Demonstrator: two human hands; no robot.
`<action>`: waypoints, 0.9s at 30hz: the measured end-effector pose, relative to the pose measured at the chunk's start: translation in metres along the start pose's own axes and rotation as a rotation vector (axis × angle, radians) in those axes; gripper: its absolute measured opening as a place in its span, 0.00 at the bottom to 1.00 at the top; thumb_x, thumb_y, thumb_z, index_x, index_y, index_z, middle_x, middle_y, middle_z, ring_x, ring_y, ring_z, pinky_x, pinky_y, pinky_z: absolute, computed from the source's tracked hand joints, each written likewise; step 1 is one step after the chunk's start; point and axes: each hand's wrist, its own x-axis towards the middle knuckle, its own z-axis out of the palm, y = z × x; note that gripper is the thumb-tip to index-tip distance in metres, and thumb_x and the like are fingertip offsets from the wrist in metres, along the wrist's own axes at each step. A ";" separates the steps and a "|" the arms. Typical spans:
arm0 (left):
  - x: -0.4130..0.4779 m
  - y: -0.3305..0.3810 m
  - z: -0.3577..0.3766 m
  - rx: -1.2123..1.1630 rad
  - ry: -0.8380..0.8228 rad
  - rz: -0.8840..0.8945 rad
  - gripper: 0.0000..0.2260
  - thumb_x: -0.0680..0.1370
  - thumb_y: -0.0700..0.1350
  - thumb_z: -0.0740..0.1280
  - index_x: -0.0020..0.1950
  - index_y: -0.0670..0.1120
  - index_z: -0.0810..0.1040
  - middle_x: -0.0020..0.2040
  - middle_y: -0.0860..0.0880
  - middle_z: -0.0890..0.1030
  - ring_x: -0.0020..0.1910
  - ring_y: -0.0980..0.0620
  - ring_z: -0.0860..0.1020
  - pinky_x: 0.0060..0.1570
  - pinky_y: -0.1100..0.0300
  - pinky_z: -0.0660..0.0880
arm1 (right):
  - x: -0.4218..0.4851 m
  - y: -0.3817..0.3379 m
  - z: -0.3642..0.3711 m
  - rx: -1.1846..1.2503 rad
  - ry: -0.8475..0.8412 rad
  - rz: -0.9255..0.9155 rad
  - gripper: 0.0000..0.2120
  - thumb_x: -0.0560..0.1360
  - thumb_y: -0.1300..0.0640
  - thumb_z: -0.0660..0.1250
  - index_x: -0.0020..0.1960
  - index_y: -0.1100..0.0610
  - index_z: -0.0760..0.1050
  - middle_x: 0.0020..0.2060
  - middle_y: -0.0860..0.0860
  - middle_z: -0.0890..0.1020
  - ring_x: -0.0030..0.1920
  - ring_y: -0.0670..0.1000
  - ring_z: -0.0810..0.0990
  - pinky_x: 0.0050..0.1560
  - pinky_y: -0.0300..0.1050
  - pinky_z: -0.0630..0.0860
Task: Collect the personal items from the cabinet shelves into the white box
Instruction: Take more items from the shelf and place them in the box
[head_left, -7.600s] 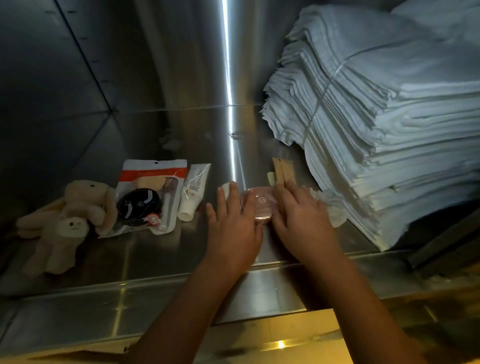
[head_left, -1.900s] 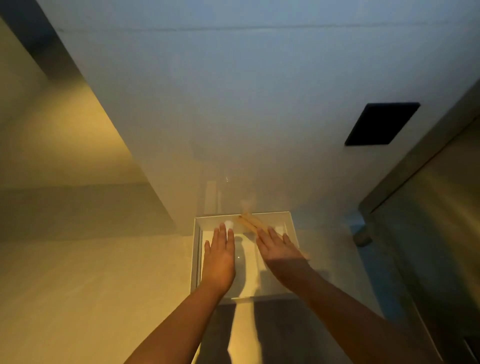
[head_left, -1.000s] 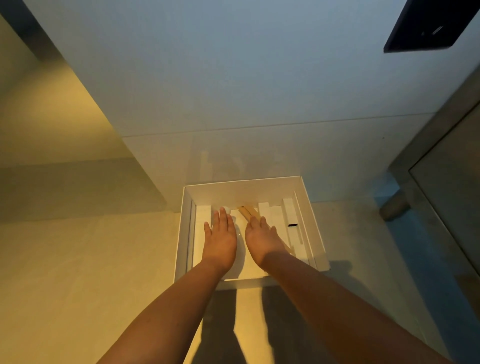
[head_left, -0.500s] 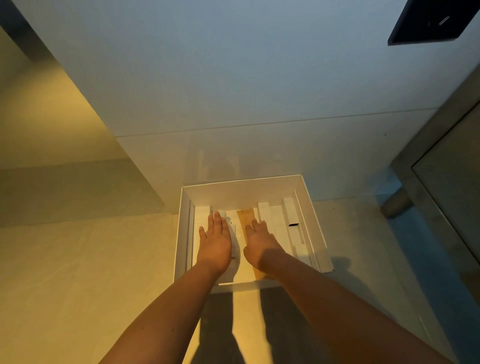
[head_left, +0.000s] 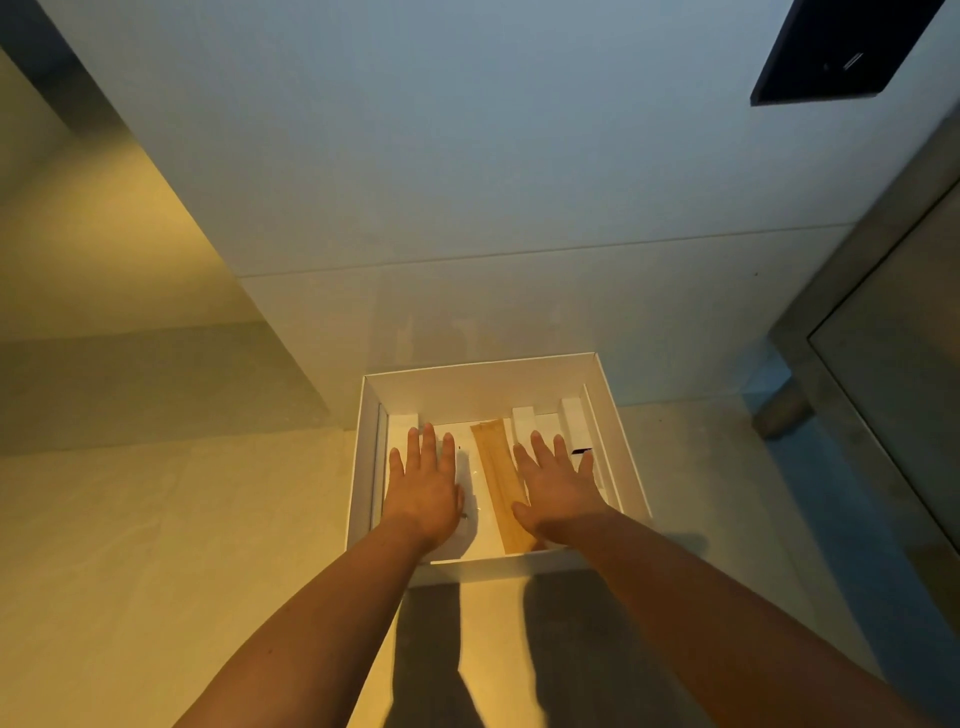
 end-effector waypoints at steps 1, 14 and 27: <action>0.000 -0.001 -0.001 0.001 0.010 0.000 0.29 0.80 0.59 0.45 0.75 0.47 0.36 0.75 0.43 0.35 0.72 0.39 0.36 0.69 0.45 0.38 | 0.000 0.002 0.000 -0.007 0.014 -0.003 0.35 0.77 0.38 0.53 0.75 0.49 0.39 0.75 0.52 0.39 0.73 0.60 0.38 0.68 0.64 0.38; -0.031 -0.015 -0.140 -0.109 0.523 0.057 0.25 0.79 0.49 0.56 0.75 0.43 0.56 0.75 0.41 0.55 0.74 0.41 0.52 0.69 0.43 0.49 | -0.030 -0.019 -0.074 0.056 0.338 -0.068 0.32 0.76 0.38 0.54 0.75 0.47 0.49 0.75 0.51 0.52 0.74 0.59 0.47 0.69 0.65 0.46; -0.191 0.003 -0.374 -0.555 0.562 -0.065 0.21 0.78 0.43 0.62 0.70 0.43 0.66 0.71 0.43 0.66 0.72 0.44 0.57 0.66 0.44 0.49 | -0.204 -0.043 -0.325 0.237 0.370 -0.075 0.32 0.75 0.40 0.59 0.74 0.45 0.51 0.75 0.47 0.55 0.75 0.53 0.49 0.70 0.60 0.44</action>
